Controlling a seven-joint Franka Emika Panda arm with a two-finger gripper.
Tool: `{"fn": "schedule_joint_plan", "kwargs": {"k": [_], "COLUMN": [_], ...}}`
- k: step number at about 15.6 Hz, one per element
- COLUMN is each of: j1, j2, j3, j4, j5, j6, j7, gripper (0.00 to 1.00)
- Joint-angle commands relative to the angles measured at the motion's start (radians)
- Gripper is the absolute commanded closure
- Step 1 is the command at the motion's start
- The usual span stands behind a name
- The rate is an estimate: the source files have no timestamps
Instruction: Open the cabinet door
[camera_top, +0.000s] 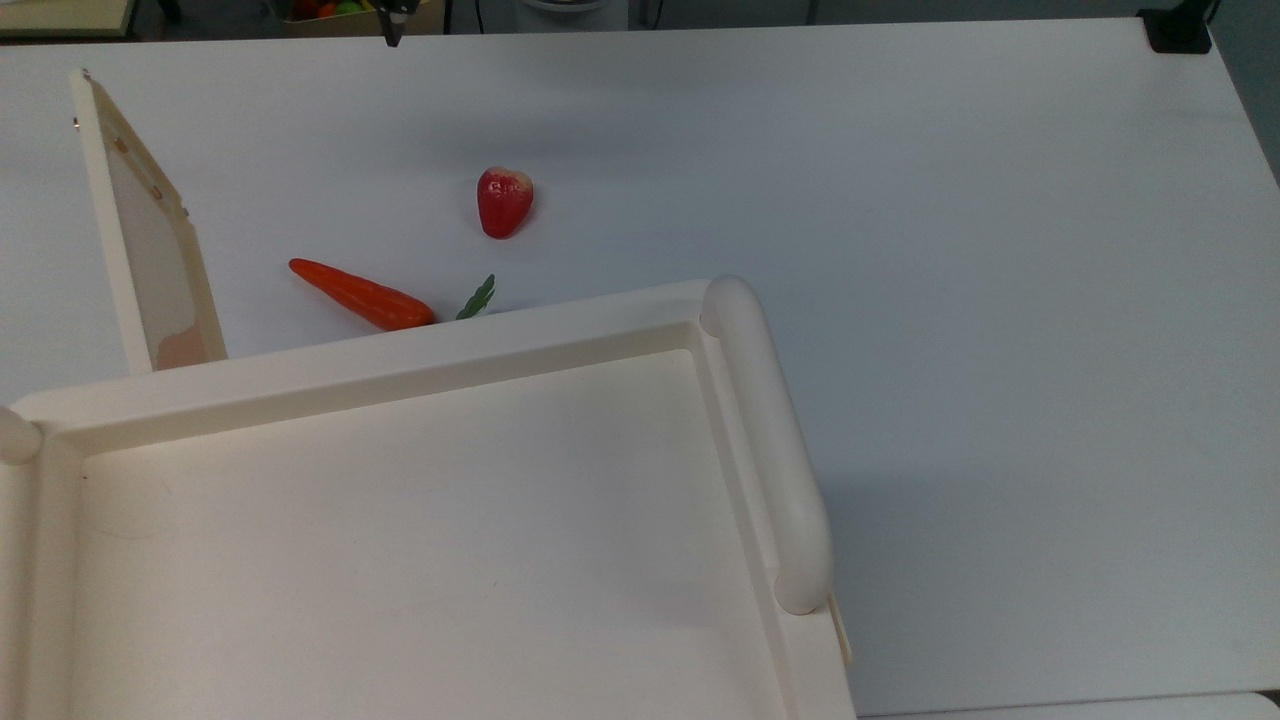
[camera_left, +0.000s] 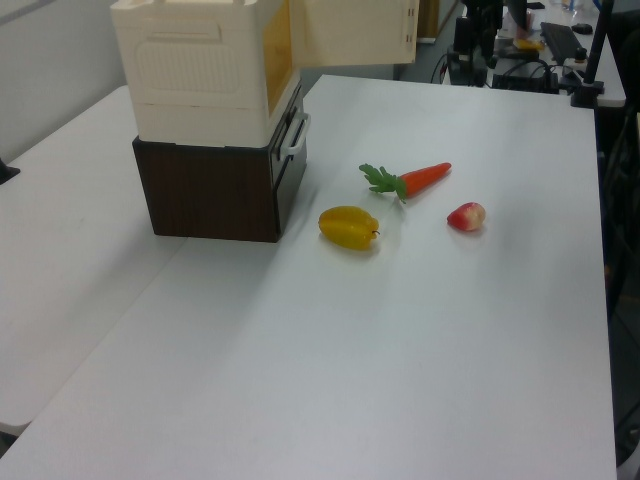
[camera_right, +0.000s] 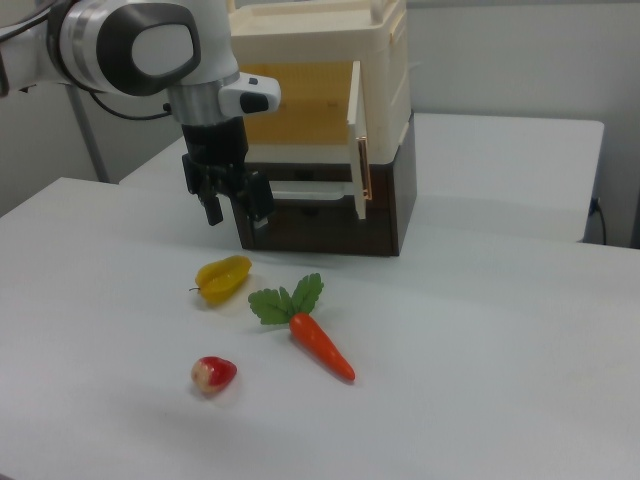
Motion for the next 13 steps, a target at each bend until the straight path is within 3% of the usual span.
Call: {"fn": "schedule_joint_plan", "kwargs": {"k": [1, 13], "j1": [-0.007, 0.005], "j2": [0.009, 0.014], "j3": [0.001, -0.001], "j4": [0.017, 0.023], "j5": [-0.020, -0.022], "j6": [-0.019, -0.019], "j7": [-0.028, -0.020], "gripper": [0.00, 0.00]}}
